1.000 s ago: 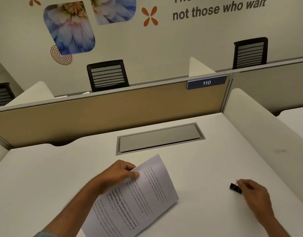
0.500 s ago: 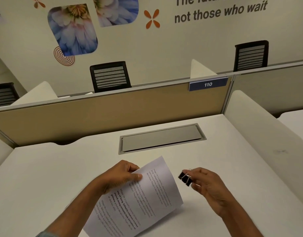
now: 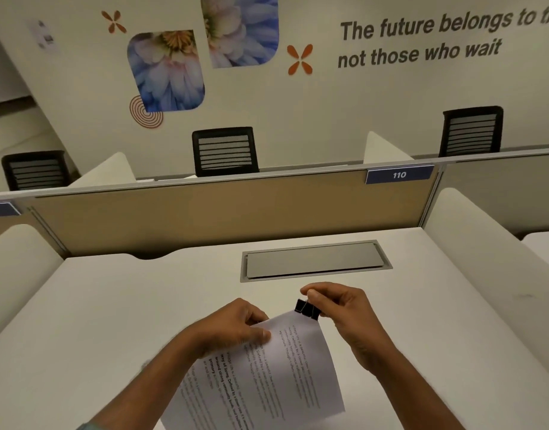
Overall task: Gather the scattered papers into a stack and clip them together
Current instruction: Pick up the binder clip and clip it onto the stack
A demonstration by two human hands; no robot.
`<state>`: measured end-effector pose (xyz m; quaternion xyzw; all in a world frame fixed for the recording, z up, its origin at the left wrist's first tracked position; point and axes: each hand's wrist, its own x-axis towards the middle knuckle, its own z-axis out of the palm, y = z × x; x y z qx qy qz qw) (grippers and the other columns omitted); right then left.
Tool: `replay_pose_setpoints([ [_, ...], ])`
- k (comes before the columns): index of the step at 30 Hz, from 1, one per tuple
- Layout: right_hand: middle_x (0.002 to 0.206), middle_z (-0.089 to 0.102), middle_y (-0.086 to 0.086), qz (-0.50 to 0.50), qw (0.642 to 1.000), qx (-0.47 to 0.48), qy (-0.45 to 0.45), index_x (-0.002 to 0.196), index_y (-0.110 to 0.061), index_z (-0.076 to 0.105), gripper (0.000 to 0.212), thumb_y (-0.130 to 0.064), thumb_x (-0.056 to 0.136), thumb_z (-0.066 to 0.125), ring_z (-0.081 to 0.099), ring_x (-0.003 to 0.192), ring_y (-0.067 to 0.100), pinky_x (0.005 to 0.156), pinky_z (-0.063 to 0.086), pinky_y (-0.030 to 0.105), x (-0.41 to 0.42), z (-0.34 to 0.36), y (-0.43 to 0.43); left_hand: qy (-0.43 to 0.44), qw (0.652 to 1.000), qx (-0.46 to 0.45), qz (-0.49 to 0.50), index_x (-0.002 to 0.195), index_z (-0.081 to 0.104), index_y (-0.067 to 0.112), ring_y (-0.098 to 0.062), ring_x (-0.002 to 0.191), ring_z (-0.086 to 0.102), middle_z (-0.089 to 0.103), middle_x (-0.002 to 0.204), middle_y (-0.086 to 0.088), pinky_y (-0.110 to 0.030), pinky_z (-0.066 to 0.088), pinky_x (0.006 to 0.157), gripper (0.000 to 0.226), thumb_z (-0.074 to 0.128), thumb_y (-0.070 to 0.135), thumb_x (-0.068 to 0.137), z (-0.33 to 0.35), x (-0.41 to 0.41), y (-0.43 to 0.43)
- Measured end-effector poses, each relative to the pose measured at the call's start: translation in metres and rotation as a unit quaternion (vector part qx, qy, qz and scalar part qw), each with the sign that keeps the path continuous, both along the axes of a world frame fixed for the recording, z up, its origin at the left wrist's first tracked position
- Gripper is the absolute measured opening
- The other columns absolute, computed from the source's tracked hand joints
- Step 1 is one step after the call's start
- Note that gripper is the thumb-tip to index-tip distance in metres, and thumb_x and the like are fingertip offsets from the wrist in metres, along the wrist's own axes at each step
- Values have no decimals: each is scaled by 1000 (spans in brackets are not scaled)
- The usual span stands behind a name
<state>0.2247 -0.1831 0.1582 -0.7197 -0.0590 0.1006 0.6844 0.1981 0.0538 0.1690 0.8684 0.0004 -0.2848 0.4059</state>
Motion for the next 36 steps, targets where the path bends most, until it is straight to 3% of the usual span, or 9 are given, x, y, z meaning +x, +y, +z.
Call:
replay_pose_setpoints([
  [3, 100, 80, -6, 2, 1000, 0, -6, 105, -18, 80, 16, -20, 93, 69, 72, 99, 9, 69, 56, 10, -3, 9, 12, -3, 1000, -3, -4, 115, 76, 25, -23, 83, 80, 82, 102, 6, -40, 65, 83, 29, 64, 41, 94, 7, -9, 8],
  [12, 100, 80, 7, 5, 999, 43, -7, 104, -12, 79, 17, -8, 89, 73, 73, 100, 22, 85, 56, 25, -11, 23, 36, -3, 999, -43, -18, 124, 73, 21, -25, 87, 80, 81, 108, 0, -37, 65, 82, 31, 66, 30, 96, 23, -26, 27],
  [17, 98, 79, 9, 23, 998, 53, -24, 101, -17, 78, 22, -3, 85, 76, 74, 97, 24, 77, 59, 21, -11, 37, 40, 4, 998, -51, -21, 137, 65, 24, -24, 91, 80, 79, 117, 0, -38, 64, 85, 41, 67, 27, 96, 29, -30, 33],
  [22, 98, 79, 9, 60, 997, 20, -36, 105, -13, 77, 26, -2, 82, 79, 75, 98, 24, 90, 59, 35, -9, 46, 46, 5, 998, -50, -30, 143, 58, 31, -27, 95, 79, 77, 123, 0, -46, 62, 91, 49, 68, 29, 95, 33, -32, 38],
  [31, 98, 79, 7, 138, 988, -46, -49, 106, -17, 76, 30, -2, 81, 81, 76, 95, 19, 85, 62, 30, -5, 57, 44, -7, 997, -63, -34, 144, 54, 39, -21, 97, 78, 74, 127, 1, -35, 63, 87, 53, 68, 26, 95, 38, -36, 39],
  [36, 99, 78, 12, 173, 981, -67, -56, 106, -10, 75, 29, 0, 80, 81, 76, 95, 23, 84, 63, 30, -3, 60, 43, -5, 998, -59, -36, 144, 54, 38, -22, 99, 78, 74, 129, 0, -37, 62, 92, 52, 68, 25, 95, 38, -35, 38],
])
